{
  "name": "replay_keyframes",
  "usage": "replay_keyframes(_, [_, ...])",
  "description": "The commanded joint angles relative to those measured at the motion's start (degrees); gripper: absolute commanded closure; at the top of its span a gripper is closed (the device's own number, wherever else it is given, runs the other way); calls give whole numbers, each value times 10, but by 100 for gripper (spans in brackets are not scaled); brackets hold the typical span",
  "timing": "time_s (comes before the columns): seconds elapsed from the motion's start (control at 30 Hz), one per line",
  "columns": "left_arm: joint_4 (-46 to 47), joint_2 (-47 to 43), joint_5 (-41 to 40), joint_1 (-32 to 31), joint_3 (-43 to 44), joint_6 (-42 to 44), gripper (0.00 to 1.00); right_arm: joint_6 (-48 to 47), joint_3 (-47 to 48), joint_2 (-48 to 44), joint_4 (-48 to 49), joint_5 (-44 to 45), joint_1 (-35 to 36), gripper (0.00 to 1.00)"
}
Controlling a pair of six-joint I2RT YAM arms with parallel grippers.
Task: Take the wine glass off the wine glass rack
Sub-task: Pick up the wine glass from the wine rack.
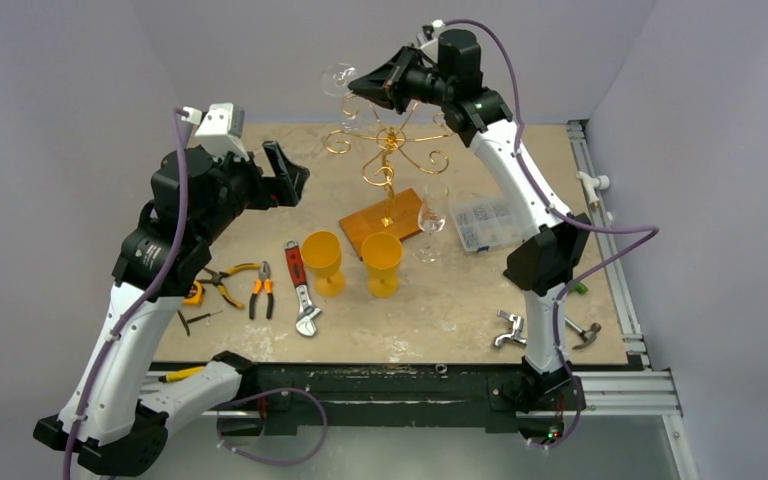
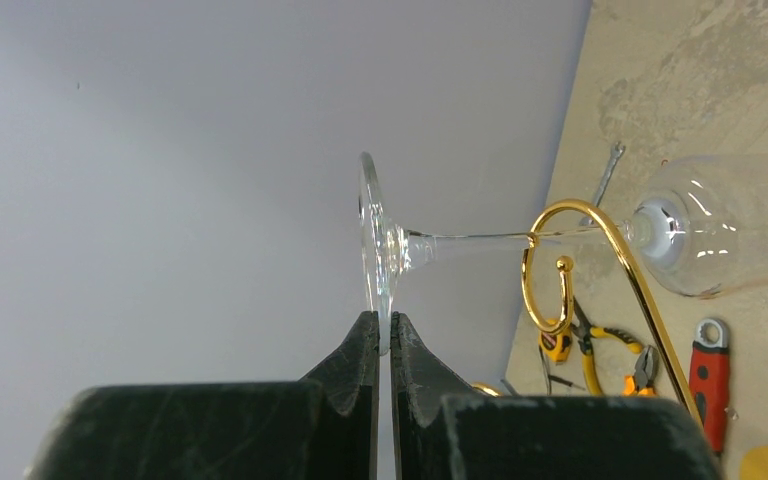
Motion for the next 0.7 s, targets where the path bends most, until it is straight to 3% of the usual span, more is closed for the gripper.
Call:
replay_keyframes(0.0, [23, -10, -6, 5, 0, 16, 8, 3, 38, -11, 60, -10, 4, 100])
replay_keyframes(0.67, [21, -5, 4, 5, 3, 12, 8, -12, 23, -26, 53, -7, -26, 100])
